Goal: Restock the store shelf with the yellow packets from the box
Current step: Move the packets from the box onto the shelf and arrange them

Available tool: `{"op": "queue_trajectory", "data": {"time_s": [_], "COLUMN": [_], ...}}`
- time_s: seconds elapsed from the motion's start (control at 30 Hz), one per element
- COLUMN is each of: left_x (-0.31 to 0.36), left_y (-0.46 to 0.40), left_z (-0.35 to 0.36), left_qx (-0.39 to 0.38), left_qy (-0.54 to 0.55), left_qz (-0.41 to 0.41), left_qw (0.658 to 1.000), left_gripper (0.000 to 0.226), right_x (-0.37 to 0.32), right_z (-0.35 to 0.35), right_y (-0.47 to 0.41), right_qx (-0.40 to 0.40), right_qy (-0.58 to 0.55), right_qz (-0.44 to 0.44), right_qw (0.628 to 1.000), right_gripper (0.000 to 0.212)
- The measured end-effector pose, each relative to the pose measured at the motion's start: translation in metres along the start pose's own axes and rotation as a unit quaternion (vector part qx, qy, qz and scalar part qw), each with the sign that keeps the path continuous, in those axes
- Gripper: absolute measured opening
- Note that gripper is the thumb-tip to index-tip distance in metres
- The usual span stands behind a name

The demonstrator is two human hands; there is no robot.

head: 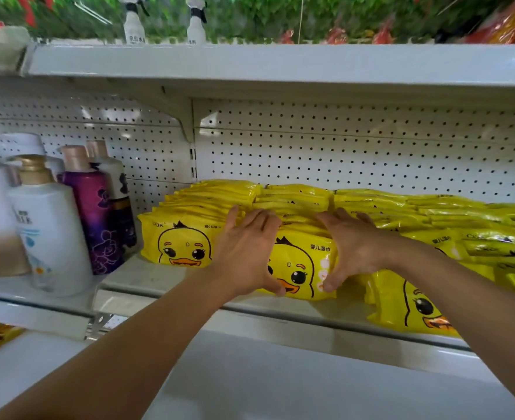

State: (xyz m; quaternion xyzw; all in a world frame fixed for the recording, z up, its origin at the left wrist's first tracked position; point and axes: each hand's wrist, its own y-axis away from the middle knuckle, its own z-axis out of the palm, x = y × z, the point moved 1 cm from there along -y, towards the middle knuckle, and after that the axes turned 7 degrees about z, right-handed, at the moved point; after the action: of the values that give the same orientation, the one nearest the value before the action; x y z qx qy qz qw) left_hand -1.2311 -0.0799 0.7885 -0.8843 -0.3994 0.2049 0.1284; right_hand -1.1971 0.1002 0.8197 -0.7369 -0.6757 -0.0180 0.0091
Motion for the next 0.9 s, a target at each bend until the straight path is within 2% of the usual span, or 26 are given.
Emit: {"op": "queue_trajectory", "data": {"time_s": [0.17, 0.33, 0.4, 0.47, 0.53, 0.6, 0.67, 0.8, 0.9], "left_x": [0.0, -0.003, -0.008, -0.01, -0.009, -0.01, -0.011, -0.012, -0.011], "left_y": [-0.005, -0.012, -0.014, -0.015, -0.016, -0.018, -0.021, -0.025, -0.024], "left_z": [0.003, 0.012, 0.019, 0.02, 0.018, 0.017, 0.016, 0.016, 0.016], "left_qx": [0.022, 0.058, 0.087, 0.113, 0.093, 0.075, 0.076, 0.073, 0.075], "left_qy": [-0.017, -0.026, -0.037, -0.02, -0.003, 0.003, -0.012, -0.001, -0.001], "left_qz": [-0.006, 0.001, -0.007, -0.002, 0.018, 0.031, 0.032, 0.02, 0.015], "left_qw": [1.0, 0.998, 0.995, 0.993, 0.995, 0.997, 0.996, 0.997, 0.997], "left_gripper": [0.119, 0.112, 0.11, 0.114, 0.12, 0.12, 0.119, 0.112, 0.111], "right_x": [-0.007, -0.005, -0.003, 0.003, 0.01, 0.018, 0.021, 0.017, 0.015], "right_z": [0.004, 0.011, 0.009, -0.002, -0.015, -0.02, -0.017, -0.009, -0.012], "right_y": [-0.006, -0.016, -0.016, -0.014, -0.017, -0.032, -0.051, -0.076, -0.077], "right_qx": [0.089, 0.135, 0.12, 0.054, 0.014, 0.06, 0.095, 0.032, 0.037], "right_qy": [0.004, 0.006, -0.011, -0.093, -0.206, -0.27, -0.247, -0.196, -0.186], "right_qz": [-0.005, -0.007, -0.005, 0.006, -0.004, -0.009, 0.009, 0.028, 0.021], "right_qw": [0.996, 0.991, 0.993, 0.994, 0.978, 0.961, 0.964, 0.98, 0.982], "right_gripper": [0.114, 0.109, 0.113, 0.111, 0.087, 0.058, 0.048, 0.044, 0.039]}}
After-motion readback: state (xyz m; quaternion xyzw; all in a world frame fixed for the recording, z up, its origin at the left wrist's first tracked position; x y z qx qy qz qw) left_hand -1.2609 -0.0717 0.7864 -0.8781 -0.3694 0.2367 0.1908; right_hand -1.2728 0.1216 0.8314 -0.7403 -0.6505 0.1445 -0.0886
